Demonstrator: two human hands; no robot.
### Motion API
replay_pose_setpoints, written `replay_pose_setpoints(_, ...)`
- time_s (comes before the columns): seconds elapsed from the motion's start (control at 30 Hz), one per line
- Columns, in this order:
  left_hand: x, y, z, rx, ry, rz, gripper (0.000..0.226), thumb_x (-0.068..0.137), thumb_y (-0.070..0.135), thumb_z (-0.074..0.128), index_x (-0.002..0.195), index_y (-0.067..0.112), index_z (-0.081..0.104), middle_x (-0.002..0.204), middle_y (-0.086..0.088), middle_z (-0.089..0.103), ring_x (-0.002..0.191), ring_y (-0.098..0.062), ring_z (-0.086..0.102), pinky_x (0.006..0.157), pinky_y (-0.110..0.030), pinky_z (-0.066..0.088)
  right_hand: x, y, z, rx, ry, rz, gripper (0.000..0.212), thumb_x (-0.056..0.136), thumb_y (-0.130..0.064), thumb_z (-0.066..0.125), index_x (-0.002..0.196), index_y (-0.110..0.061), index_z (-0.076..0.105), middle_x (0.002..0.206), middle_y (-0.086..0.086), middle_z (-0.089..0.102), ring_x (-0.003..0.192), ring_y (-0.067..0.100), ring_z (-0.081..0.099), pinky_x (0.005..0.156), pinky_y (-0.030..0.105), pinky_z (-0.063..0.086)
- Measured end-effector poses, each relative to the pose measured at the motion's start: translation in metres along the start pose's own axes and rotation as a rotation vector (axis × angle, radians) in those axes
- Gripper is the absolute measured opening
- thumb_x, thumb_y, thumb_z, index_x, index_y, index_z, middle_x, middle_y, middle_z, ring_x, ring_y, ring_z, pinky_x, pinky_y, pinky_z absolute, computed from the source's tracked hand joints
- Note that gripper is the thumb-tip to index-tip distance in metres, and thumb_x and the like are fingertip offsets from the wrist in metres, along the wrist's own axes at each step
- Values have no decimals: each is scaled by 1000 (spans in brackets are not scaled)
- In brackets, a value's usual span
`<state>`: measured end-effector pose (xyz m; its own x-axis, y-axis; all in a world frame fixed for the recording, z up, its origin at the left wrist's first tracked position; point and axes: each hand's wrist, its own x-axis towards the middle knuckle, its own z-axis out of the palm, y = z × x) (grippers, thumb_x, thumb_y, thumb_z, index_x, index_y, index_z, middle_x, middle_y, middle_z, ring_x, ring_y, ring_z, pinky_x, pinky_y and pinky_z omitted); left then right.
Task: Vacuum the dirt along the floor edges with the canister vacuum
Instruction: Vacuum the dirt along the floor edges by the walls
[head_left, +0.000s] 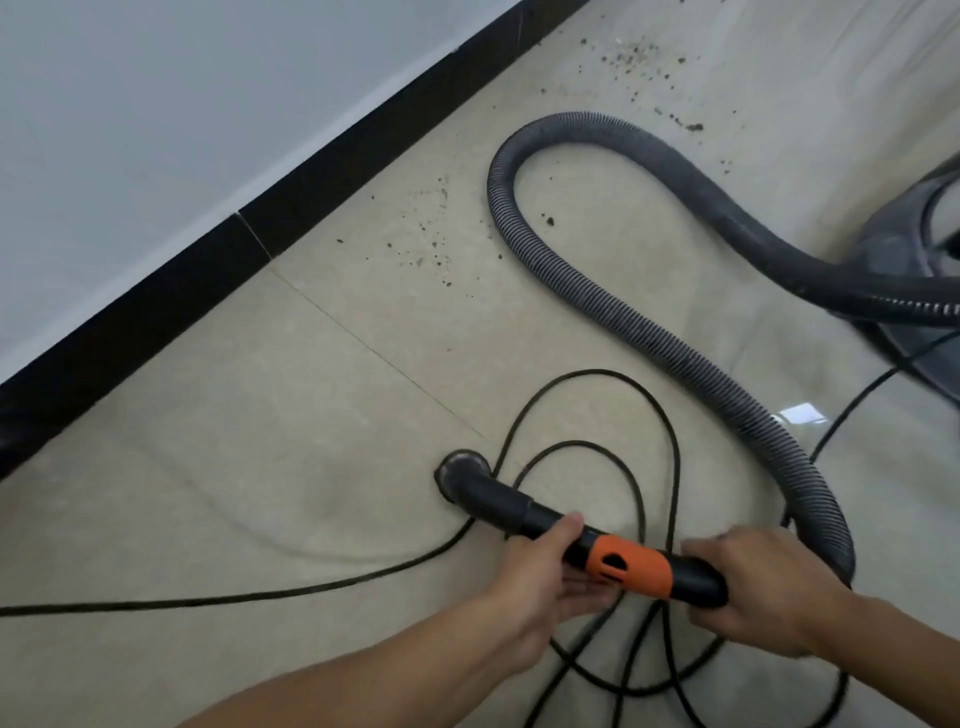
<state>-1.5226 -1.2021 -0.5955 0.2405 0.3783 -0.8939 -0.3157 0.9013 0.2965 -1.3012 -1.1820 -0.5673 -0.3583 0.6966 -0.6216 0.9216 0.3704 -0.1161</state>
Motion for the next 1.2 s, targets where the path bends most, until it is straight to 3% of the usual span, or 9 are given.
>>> replay_pose_setpoints(0.17, 27, 10, 41, 159, -87, 33, 49, 94, 35, 60, 122, -3, 51, 81, -20, 68, 64, -28, 68, 65, -38, 60, -22, 32, 20, 60, 86, 185, 41, 63, -59, 44, 93, -36, 60, 76, -16, 65, 76, 3, 62, 64, 21, 46)
replay_pose_setpoints(0.33, 46, 31, 65, 275, -120, 115, 50, 93, 36, 61, 122, -4, 51, 77, -18, 66, 55, -26, 66, 56, -36, 60, -21, 33, 25, 134, 133, 341, 20, 75, -55, 58, 73, -38, 48, 67, -10, 59, 69, 6, 58, 58, 24, 40)
replay_pose_setpoints(0.6, 60, 70, 79, 465, -155, 171, 53, 93, 41, 59, 120, -4, 54, 79, -17, 65, 64, -28, 65, 61, -38, 60, -14, 16, 21, 325, 232, 493, 20, 77, -49, 63, 77, -31, 55, 66, -10, 59, 65, 9, 57, 55, 27, 41)
replay_pose_setpoints(0.8, 47, 5, 92, 454, -182, 32, 51, 93, 43, 59, 117, -3, 55, 79, -17, 67, 55, -22, 63, 56, -35, 59, -65, 47, 39, 211, 66, 419, 28, 70, -55, 56, 89, -35, 60, 71, -13, 64, 72, 7, 61, 57, 22, 40)
replay_pose_setpoints(0.97, 43, -5, 80, 348, -81, 77, 46, 93, 41, 59, 107, -3, 60, 72, -17, 65, 53, -23, 61, 52, -33, 57, -50, 49, 40, 184, 6, 340, 28, 62, -61, 40, 73, -37, 46, 73, -8, 63, 71, 10, 59, 56, 24, 35)
replay_pose_setpoints(1.07, 42, 23, 66, 343, -28, 155, 43, 93, 40, 59, 105, -1, 60, 68, -15, 64, 50, -23, 60, 51, -32, 56, -19, 33, 26, 200, 44, 297, 20, 72, -54, 51, 74, -35, 46, 71, -8, 59, 68, 9, 55, 55, 25, 33)
replay_pose_setpoints(1.2, 73, 104, 67, 328, 74, 312, 44, 91, 41, 62, 113, 4, 54, 74, -11, 62, 50, -20, 58, 43, -26, 50, 38, 16, -18, 316, 208, 387, 18, 76, -45, 61, 81, -29, 57, 73, -8, 60, 70, 16, 58, 55, 28, 37)
